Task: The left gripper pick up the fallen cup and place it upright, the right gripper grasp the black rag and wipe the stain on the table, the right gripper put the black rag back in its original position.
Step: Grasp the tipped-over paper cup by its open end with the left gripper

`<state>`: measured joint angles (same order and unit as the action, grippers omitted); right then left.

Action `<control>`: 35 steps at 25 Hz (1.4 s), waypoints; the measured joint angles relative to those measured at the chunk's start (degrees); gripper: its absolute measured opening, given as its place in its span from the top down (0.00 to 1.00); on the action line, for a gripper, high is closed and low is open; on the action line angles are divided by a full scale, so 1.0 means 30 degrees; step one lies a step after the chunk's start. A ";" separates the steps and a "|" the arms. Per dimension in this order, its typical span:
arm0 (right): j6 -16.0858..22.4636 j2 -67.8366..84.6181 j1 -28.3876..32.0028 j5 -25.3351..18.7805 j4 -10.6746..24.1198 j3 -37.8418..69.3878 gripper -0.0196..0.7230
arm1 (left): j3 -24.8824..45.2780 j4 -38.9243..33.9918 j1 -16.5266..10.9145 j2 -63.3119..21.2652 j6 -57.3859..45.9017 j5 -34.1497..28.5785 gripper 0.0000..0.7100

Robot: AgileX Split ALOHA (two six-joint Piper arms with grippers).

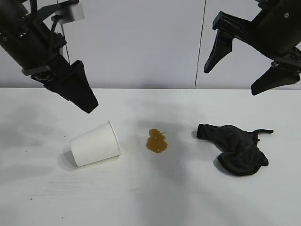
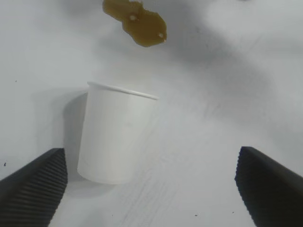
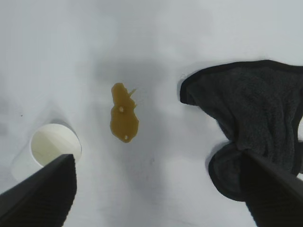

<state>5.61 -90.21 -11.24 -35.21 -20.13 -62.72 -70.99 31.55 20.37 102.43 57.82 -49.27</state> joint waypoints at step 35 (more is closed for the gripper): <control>-0.0398 0.0000 0.0000 -0.0365 0.0000 0.0000 0.11 | -0.0347 -0.2573 0.2070 0.5004 -0.1164 0.5389 0.02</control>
<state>4.41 -90.21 -11.24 -36.31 -20.13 -62.72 -72.03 23.83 26.59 117.44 54.33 -33.10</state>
